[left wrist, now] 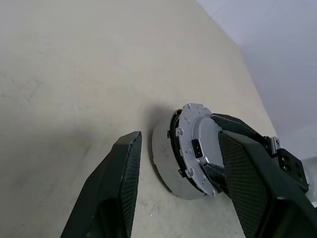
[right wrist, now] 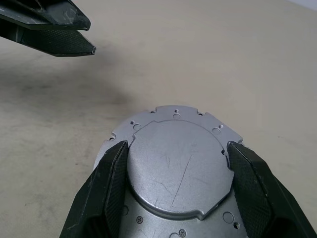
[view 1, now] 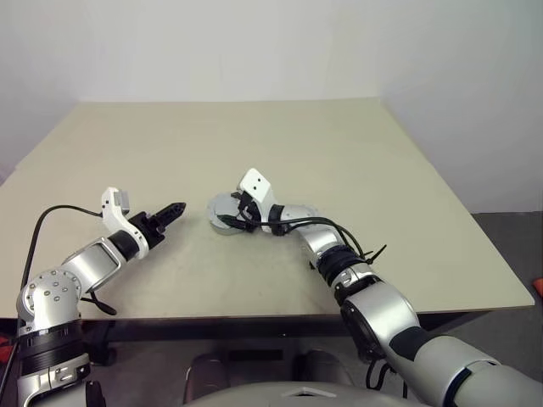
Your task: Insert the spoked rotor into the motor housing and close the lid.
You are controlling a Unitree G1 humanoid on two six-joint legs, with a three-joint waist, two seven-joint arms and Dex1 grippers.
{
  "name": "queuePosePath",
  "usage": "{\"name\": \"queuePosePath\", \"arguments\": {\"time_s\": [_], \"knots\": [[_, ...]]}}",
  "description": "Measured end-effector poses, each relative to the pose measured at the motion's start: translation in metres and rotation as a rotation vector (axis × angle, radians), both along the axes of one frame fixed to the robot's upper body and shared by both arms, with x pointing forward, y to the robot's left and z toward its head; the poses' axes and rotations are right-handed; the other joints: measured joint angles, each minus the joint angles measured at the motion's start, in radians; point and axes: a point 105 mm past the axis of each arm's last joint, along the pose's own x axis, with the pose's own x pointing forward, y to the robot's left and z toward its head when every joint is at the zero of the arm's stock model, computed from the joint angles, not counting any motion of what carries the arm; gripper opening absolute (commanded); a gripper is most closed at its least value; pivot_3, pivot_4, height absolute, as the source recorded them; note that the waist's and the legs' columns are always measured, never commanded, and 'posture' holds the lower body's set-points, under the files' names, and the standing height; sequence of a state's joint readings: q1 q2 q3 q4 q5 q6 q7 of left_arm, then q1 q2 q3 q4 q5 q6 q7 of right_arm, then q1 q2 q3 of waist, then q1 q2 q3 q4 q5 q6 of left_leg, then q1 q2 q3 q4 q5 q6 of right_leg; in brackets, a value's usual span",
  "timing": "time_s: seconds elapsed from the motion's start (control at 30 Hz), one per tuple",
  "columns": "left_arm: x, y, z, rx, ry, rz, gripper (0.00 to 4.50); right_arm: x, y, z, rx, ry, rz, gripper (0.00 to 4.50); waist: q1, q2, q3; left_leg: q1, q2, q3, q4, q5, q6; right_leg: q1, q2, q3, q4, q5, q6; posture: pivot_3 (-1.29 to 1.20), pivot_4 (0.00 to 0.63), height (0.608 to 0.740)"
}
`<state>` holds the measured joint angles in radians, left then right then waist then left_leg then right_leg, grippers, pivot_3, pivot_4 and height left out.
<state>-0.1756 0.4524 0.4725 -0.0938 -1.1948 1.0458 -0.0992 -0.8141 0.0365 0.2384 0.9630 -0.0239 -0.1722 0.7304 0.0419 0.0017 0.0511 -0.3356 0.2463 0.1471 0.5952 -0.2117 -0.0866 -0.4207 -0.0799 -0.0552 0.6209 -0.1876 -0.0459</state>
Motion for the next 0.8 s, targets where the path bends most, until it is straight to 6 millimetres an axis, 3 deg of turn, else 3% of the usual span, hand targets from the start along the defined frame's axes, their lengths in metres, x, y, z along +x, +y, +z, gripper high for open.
{"name": "queuePosePath", "arguments": {"time_s": [0.13, 0.43, 0.8], "knots": [[-0.001, 0.002, 0.001, 0.001, -0.001, 0.002, 2.59, 0.000, 0.000, 0.000, -0.003, -0.002, -0.001, 3.06, -0.001, 0.000, 0.000, 0.000, 0.000, 0.000, 0.000, 0.000, 0.000, 0.000, 0.000, 0.000, 0.000, -0.001, 0.002, 0.00, 0.000, 0.740], [-0.013, 0.030, -0.006, 0.013, 0.027, 0.086, 2.59, -0.002, 0.000, 0.000, -0.016, 0.029, 0.041, 3.06, 0.000, 0.000, 0.000, 0.000, 0.000, 0.000, -0.001, -0.001, 0.001, 0.000, 0.000, 0.000, -0.002, 0.000, 0.000, 0.00, 0.000, 0.740], [-0.019, 0.015, -0.011, -0.028, 0.031, 0.058, 2.59, 0.000, 0.001, -0.002, -0.043, 0.071, 0.024, 3.06, -0.001, 0.000, 0.000, 0.000, 0.000, 0.000, -0.001, -0.001, 0.001, 0.001, 0.000, 0.000, -0.002, -0.002, 0.004, 0.00, 0.000, 0.740]]}}
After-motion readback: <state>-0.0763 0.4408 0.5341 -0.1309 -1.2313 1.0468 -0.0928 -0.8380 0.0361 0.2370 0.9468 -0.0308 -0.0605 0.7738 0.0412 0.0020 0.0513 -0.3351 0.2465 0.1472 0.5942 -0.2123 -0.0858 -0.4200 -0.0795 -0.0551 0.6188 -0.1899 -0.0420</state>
